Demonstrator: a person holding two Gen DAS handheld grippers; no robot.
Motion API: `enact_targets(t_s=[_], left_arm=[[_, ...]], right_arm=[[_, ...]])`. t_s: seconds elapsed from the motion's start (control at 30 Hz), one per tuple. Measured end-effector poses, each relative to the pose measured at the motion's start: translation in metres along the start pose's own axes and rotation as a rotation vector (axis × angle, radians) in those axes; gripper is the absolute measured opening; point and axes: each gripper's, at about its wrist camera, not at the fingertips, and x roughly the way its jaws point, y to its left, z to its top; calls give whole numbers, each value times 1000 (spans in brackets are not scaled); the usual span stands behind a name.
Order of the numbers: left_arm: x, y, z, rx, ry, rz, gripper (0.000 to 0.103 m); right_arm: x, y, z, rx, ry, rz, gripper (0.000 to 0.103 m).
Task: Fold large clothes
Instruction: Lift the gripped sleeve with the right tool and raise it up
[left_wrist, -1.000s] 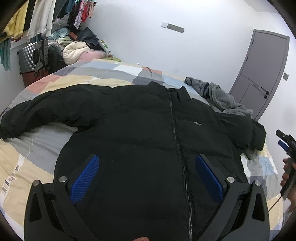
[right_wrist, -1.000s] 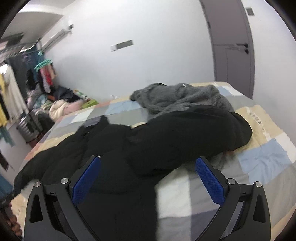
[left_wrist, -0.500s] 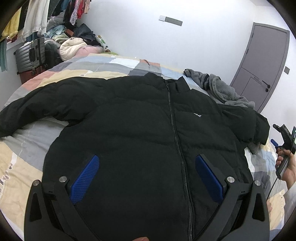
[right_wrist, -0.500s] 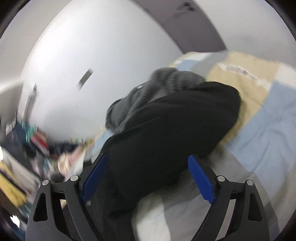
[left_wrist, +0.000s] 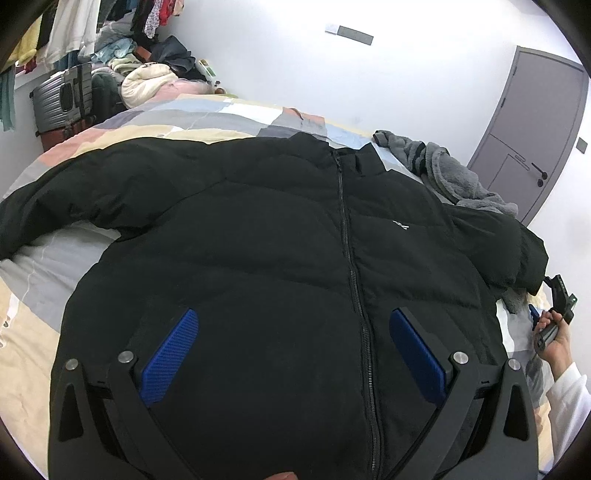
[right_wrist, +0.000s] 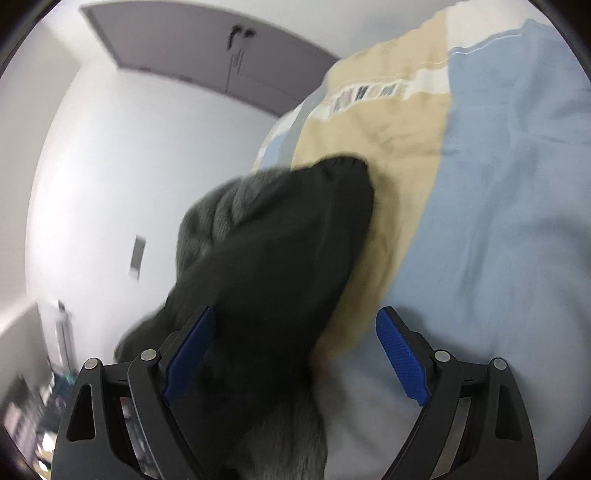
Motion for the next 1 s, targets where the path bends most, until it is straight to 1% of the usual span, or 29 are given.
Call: enact_targets(t_s=[0.1,0.17,0.4,0.43,0.47,0.5,0.57,0.6,0.63,0.67,0.77,0.87,1.0], left_arm=[[4,0,1,-5,-2,5,103],[7,0,1,-7,-2,6,103],[24,-6,4,-2,1,31,103],[26,-6,5,-1,1,35,103],[29,-6,5,0,1,43,103],[31,-6,5,0,6,50,103],[37,-6,6,1,19,52,103],[38,-5,6,4,22,60,103],[39,-5,6,6,25,72,103],[39,-5,5,7,28,76,103],[35,-6,3,13,25,74,103],[28,-9,4,29,7,74,103],[17,-11,5,51,-13,72,103]], right_arm=[[6,-4,18,33,-73,13,88],[18,-5,31,30,-95,1,88],[63,6,48,-61,-53,-55,87],[68,7,50,-76,-52,-55,80],[72,6,52,-86,-50,-51,71],[75,5,54,-96,-39,-45,68],[78,6,54,-124,-26,-36,55],[80,6,57,-138,-23,-31,51],[84,7,60,-152,-20,-25,45],[84,9,62,-161,-18,-21,38],[73,21,60,-225,-14,-41,23],[54,38,64,-271,-49,-67,15],[16,66,71,-330,-87,-99,13]])
